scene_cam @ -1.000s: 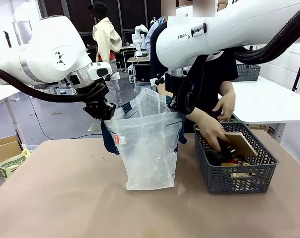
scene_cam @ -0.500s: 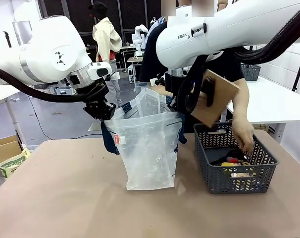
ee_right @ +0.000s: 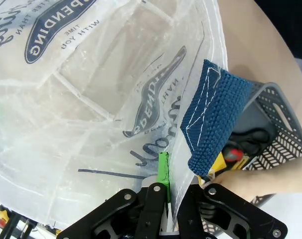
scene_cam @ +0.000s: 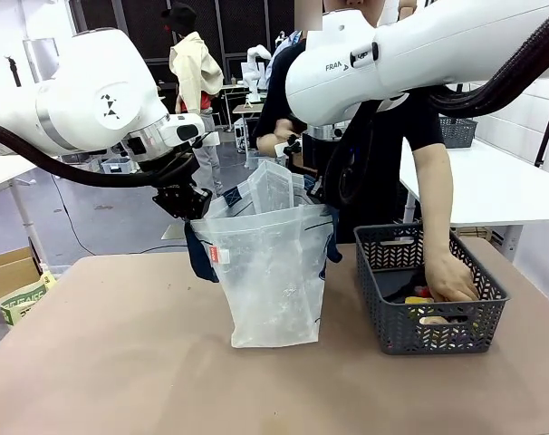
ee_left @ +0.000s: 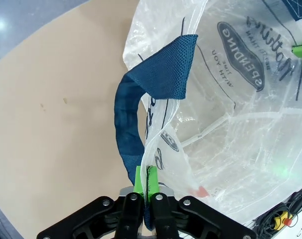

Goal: Transfer purchased items from the store into the shopping bag.
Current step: Move the Reusable shopping bag to the right side of the table.

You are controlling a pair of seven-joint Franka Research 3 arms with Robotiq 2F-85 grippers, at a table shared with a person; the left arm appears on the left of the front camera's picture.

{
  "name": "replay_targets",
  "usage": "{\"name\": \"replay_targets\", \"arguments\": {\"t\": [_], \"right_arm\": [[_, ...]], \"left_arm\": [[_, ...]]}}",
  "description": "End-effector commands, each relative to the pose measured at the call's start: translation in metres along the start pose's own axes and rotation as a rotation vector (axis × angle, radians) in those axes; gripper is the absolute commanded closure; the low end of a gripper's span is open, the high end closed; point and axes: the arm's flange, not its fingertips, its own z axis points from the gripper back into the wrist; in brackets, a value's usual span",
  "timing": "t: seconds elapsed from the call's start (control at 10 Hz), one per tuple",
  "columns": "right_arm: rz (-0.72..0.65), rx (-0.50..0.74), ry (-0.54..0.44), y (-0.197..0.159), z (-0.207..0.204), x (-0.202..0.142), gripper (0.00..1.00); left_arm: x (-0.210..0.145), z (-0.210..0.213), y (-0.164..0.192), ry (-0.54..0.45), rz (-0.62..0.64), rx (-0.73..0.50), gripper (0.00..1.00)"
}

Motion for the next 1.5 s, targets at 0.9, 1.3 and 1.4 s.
{"name": "replay_targets", "arguments": {"t": [0.9, 1.3, 1.4], "right_arm": [[0.015, 0.007, 0.031, -0.010, 0.002, 0.005, 1.00], [0.029, -0.006, 0.053, -0.013, 0.004, 0.004, 1.00], [0.035, -0.007, 0.054, -0.013, 0.004, 0.004, 1.00]], "left_arm": [[-0.008, 0.007, 0.023, 0.040, -0.027, 0.011, 1.00], [-0.006, 0.004, 0.027, 0.079, -0.053, 0.032, 1.00], [-0.006, 0.003, 0.027, 0.089, -0.064, 0.034, 1.00]]}}
